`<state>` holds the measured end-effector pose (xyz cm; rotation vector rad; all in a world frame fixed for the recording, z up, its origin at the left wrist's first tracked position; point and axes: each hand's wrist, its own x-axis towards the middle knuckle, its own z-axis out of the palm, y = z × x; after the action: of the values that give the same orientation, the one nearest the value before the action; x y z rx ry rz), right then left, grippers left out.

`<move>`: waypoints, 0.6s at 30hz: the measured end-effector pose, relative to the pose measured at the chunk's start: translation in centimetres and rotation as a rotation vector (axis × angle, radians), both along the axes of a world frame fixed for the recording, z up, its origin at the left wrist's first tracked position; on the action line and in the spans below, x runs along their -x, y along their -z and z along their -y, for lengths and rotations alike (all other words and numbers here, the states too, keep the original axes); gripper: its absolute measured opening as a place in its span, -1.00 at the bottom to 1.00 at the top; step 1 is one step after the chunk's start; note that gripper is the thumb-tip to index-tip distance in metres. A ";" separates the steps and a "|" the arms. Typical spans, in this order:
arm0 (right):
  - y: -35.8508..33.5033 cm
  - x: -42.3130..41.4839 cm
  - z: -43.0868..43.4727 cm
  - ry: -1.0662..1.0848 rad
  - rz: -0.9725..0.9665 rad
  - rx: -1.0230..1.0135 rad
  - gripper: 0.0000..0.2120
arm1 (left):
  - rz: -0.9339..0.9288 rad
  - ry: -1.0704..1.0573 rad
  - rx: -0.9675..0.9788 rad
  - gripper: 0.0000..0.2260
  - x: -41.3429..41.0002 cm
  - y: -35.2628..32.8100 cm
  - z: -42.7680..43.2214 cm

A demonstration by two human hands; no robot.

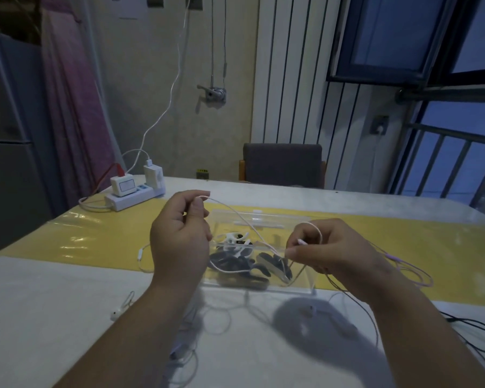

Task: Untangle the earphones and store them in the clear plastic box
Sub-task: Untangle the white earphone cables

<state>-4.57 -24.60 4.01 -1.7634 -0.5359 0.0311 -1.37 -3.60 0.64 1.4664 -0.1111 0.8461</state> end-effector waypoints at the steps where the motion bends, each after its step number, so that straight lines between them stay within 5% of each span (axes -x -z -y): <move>1: 0.0 0.0 0.0 -0.013 -0.016 0.011 -0.90 | -0.002 -0.014 -0.005 -0.80 -0.1 0.1 -0.2; 9: 0.0 -0.3 1.3 -0.028 -0.116 0.196 -0.79 | 0.021 -0.169 -0.100 -0.84 0.4 -0.4 -0.7; 18: -0.1 -0.5 1.4 0.041 -0.031 -0.129 -0.84 | -0.088 -0.201 -0.151 -0.82 0.7 -0.3 -0.4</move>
<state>-4.03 -25.96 4.11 -1.6447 -0.4683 -0.0047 -2.05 -3.22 0.98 1.6742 0.0403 0.9493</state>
